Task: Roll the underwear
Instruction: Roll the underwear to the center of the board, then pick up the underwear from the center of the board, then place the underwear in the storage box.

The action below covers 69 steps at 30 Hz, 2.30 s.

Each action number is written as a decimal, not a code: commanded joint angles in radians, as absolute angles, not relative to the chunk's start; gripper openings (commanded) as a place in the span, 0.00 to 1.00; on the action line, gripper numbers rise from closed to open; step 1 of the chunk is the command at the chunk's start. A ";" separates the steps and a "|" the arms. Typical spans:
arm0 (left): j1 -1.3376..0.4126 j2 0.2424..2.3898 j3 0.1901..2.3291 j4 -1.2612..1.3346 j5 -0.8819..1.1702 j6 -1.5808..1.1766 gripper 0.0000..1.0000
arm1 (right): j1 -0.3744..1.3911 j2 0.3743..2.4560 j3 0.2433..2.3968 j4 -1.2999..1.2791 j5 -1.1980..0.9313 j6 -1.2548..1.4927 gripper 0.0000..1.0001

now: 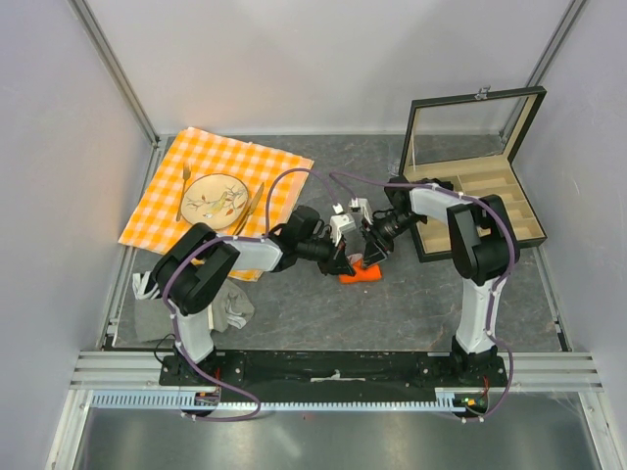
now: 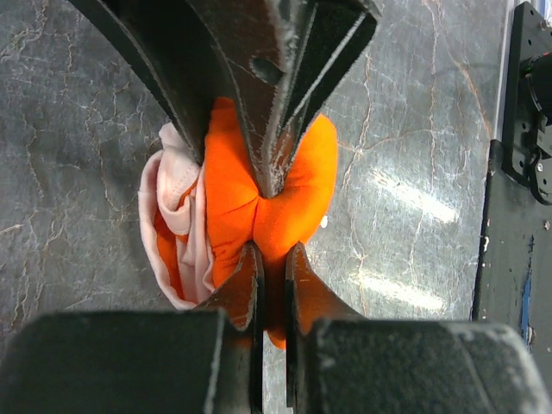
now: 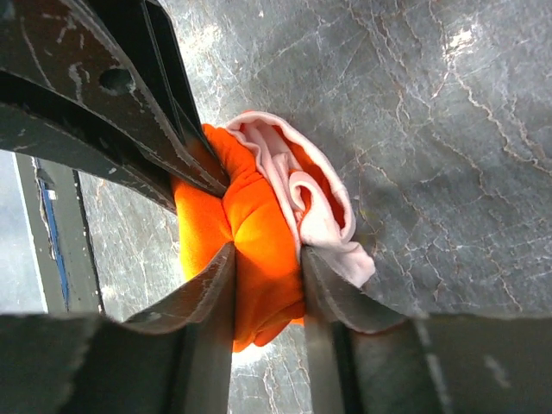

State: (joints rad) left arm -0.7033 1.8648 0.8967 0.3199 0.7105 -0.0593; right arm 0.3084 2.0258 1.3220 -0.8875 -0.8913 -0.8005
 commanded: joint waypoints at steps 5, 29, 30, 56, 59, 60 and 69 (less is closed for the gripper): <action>-0.670 1.916 0.857 0.155 0.598 -0.123 0.04 | 0.319 2.097 1.348 -1.042 -0.905 -0.937 0.17; -0.669 1.220 0.816 -0.104 0.453 -0.143 0.65 | 0.288 1.959 1.362 -1.086 -0.985 -0.962 0.00; -0.669 1.204 0.836 -0.192 0.457 -0.115 0.65 | 0.288 1.950 1.365 -1.127 -1.003 -0.985 0.00; -0.666 0.956 0.781 -0.433 0.255 0.133 0.70 | -0.138 1.873 1.804 -1.457 -0.758 -1.192 0.00; -0.666 0.954 0.776 -0.434 0.227 0.130 0.70 | -0.215 1.946 1.893 -1.457 -0.723 -1.216 0.00; -0.666 0.954 0.776 -0.437 0.218 0.132 0.70 | -0.239 1.968 1.951 -1.459 -0.716 -1.218 0.00; -0.664 0.974 0.770 -0.434 0.183 0.133 0.70 | -0.242 2.232 2.209 -1.453 -0.703 -1.235 0.00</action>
